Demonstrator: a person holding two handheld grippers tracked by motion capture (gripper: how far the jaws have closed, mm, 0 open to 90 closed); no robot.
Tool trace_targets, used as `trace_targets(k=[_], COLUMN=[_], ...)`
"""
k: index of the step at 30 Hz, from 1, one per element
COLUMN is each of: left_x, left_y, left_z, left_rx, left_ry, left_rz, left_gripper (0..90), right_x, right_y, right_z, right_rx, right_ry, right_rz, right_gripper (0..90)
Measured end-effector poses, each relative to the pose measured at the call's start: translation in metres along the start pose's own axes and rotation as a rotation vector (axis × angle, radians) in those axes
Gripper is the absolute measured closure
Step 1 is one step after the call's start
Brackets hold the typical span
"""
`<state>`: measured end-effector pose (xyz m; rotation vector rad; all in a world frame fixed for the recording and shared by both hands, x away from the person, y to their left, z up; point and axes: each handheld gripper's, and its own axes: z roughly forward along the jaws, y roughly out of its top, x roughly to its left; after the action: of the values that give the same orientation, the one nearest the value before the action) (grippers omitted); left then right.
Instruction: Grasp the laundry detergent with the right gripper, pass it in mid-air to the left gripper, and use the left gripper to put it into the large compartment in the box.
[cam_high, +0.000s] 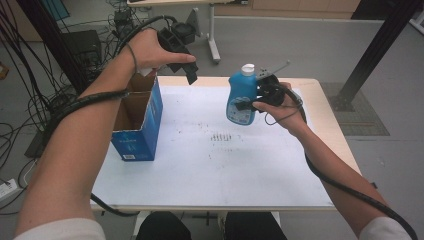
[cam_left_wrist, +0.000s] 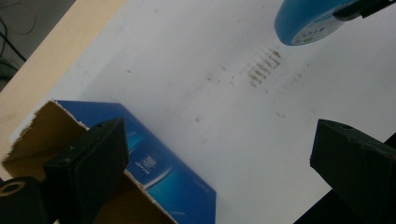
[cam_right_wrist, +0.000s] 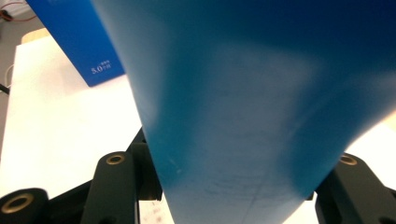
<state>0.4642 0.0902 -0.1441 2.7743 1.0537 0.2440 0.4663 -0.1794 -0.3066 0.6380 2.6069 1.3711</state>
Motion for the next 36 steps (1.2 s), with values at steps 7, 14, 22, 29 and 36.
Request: trace_targets(k=[7,14,22,29,36], left_x=[-0.008,-0.026,-0.036,-0.041,-0.045], left_y=[-0.001,0.0,0.001,-0.003,-0.005], left_z=[-0.011,-0.01,-0.006,-0.005,0.001], left_rx=[-0.011,0.028,0.053,0.073,0.103], left_ry=[-0.039,-0.036,-0.049,-0.043,-0.047], left_rz=[0.094,0.198,0.26,0.289,0.315], left_gripper=[4.8,4.9,5.0,5.2,5.2], right_x=[0.007,0.023,0.038,0.052,0.065], right_y=[0.018,0.036,0.049,0.056,0.063], right_z=[0.018,0.045,0.067,0.079,0.086], right_rx=[0.007,0.005,0.009,0.028,0.031], right_ry=[0.046,0.139,0.213,0.245,0.282], right_rz=[-0.043,-0.106,-0.165,-0.219,-0.259], right_gripper=[44.5,44.4,44.4,44.3,44.4])
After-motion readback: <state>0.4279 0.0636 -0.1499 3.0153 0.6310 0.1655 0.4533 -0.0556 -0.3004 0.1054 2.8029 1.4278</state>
